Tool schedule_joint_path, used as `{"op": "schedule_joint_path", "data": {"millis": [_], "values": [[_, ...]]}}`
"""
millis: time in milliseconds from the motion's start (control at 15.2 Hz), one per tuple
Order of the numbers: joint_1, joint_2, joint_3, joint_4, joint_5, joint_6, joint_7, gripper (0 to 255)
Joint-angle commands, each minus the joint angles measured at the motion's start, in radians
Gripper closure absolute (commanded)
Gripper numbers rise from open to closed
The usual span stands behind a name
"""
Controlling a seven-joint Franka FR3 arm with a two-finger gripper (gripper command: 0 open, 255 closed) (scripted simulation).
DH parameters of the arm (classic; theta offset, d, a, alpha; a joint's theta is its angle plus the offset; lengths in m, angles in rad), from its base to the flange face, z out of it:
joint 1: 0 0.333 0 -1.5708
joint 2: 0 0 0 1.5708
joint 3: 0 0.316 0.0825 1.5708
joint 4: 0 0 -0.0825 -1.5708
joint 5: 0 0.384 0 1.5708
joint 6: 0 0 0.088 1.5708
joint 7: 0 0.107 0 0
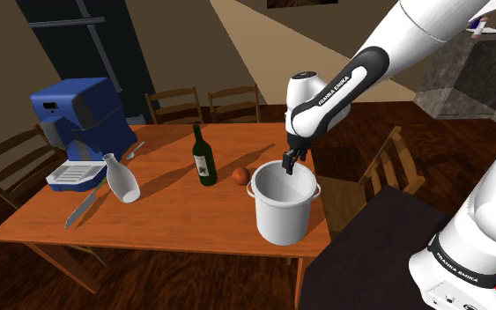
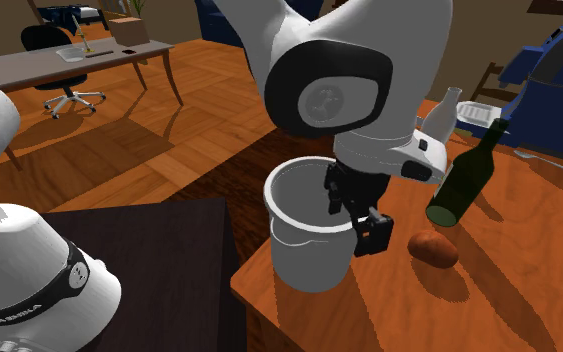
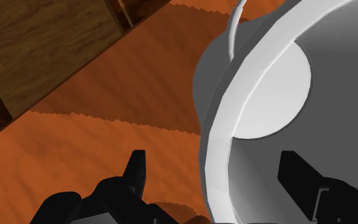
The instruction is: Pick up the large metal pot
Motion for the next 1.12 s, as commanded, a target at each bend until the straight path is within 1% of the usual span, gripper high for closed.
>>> {"op": "schedule_joint_path", "data": {"millis": [0, 132, 198, 792, 1056], "values": [[0.000, 0.032, -0.001, -0.004, -0.005, 0.036, 0.004, 0], [0.000, 0.032, -0.001, -0.004, -0.005, 0.036, 0.004, 0], [0.000, 0.031, -0.001, -0.005, -0.005, 0.036, 0.003, 255], [0.000, 0.032, -0.001, -0.004, -0.005, 0.036, 0.004, 255], [0.000, -0.017, 0.001, 0.003, 0.003, -0.019, -0.002, 255]]}}
